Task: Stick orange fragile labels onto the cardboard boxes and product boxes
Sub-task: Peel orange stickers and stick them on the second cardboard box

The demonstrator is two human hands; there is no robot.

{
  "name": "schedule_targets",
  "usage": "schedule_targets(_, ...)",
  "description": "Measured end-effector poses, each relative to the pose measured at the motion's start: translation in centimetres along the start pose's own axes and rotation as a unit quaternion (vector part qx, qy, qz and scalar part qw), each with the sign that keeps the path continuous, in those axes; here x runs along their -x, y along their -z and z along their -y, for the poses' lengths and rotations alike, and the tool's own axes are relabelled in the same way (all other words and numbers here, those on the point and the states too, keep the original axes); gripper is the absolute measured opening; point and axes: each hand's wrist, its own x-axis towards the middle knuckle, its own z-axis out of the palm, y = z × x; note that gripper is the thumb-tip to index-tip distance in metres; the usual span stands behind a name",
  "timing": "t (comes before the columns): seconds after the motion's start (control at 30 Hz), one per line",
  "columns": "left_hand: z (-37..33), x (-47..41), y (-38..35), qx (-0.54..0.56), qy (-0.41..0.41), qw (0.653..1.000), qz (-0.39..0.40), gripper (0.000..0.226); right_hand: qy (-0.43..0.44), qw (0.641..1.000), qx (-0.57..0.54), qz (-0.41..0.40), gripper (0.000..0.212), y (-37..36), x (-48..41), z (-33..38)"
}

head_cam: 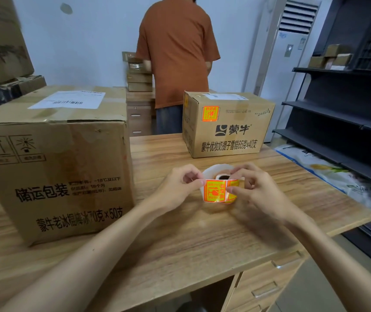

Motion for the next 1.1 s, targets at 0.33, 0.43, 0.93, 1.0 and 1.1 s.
schedule_targets(0.33,-1.0,1.0,-0.7,0.116,0.086,0.989,0.044,0.015,0.016,0.991,0.102,-0.09,0.023,0.0,-0.1,0.9)
schedule_targets(0.43,-1.3,1.6,-1.1,0.187,0.134,0.973,0.007,0.009,-0.014,0.973,0.121,-0.195,0.024,-1.1,1.6,1.7)
schedule_targets(0.93,-1.3,2.4,-3.4,0.263,0.2,0.942,-0.058,0.01,-0.137,0.95,-0.253,-0.123,0.003,-4.8,4.3,2.6)
schedule_targets(1.0,-0.9,2.4,-3.2,0.174,0.151,0.969,-0.09,0.005,-0.108,0.96,-0.231,-0.116,0.005,-4.8,4.2,2.4)
schedule_targets(1.1,0.3,2.3,-2.0,-0.103,-0.045,0.986,-0.123,0.025,-0.085,0.968,-0.212,-0.103,0.01,-4.8,4.1,2.1)
